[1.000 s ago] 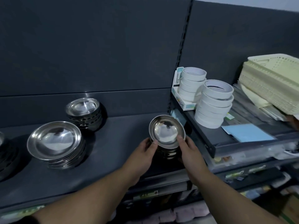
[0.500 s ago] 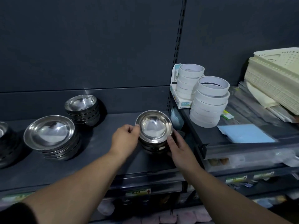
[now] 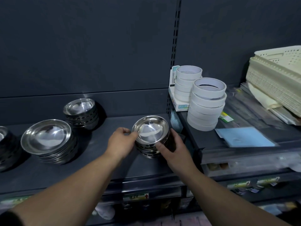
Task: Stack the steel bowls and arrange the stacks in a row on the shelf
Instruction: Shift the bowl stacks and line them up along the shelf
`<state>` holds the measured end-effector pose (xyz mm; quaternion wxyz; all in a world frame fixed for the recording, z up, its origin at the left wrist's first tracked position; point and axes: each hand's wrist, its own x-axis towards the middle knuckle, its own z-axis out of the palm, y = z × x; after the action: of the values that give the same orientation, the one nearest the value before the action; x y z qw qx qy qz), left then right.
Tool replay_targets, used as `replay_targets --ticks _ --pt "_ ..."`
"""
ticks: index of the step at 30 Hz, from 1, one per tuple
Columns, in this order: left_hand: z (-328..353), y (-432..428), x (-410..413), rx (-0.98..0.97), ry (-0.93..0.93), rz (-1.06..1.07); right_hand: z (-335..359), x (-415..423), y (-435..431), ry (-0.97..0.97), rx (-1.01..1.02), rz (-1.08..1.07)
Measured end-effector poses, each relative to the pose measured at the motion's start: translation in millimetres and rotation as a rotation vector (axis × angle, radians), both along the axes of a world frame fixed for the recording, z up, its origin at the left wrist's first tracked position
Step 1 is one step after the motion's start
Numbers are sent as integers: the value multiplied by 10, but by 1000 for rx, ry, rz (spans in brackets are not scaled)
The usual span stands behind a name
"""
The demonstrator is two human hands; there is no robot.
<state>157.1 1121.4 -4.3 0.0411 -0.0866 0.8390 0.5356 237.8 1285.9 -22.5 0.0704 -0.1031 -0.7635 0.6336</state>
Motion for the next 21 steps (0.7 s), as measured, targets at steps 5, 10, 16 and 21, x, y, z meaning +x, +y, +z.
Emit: replay_targets --ticks 5,10,16,21 --pt "-107 -154 63 -56 23 -339 -39 -60 48 29 93 46" --pt "-169 -200 114 9 75 -477 -78 -113 62 51 99 49" --pt "-146 -181 39 31 160 -430 -59 -136 64 82 92 28" --pt "-228 -233 14 7 123 -445 -91 -117 59 86 92 27"
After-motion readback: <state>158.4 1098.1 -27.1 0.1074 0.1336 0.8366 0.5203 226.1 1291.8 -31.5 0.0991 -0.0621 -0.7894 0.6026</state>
